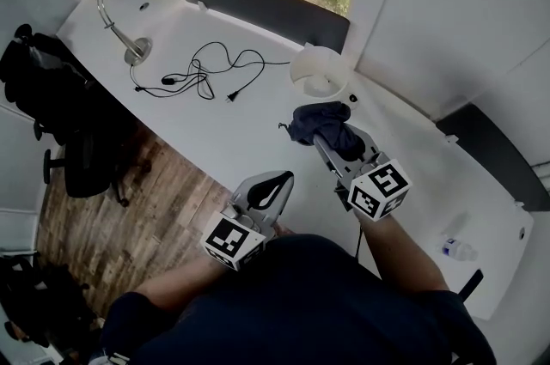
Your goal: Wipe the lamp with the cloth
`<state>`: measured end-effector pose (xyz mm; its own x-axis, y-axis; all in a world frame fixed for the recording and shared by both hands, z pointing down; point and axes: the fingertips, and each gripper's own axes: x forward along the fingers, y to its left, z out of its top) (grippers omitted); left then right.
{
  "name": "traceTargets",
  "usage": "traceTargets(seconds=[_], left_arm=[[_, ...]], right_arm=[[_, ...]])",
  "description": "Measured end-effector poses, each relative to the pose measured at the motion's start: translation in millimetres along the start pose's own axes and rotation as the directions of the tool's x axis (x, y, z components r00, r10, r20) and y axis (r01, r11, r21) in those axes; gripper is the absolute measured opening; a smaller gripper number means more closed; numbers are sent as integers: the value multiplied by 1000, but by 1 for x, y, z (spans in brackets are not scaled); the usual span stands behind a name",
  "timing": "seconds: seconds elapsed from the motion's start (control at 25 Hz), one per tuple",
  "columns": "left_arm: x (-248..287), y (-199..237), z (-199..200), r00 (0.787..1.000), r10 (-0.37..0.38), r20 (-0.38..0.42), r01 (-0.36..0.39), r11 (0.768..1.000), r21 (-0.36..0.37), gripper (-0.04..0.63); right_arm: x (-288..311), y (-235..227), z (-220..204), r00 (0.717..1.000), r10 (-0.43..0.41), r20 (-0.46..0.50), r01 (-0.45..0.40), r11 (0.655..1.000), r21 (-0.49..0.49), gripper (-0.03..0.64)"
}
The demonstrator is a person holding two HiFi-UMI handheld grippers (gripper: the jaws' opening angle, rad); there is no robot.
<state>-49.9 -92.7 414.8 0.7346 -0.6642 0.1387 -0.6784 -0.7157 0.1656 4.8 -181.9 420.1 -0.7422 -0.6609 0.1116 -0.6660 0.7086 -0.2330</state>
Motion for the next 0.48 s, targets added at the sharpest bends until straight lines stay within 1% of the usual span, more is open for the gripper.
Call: traceTargets(seconds=[0.28, 0.48], left_arm=[[2, 1, -6, 999, 22, -28, -22, 1000, -11, 6], [3, 1, -11, 998, 34, -47, -34, 999, 1, 6]], right_arm=[[1, -9, -32, 999, 11, -43, -10, 1000, 25, 130], [0, -16, -59, 996, 12, -87, -8, 999, 47, 130]])
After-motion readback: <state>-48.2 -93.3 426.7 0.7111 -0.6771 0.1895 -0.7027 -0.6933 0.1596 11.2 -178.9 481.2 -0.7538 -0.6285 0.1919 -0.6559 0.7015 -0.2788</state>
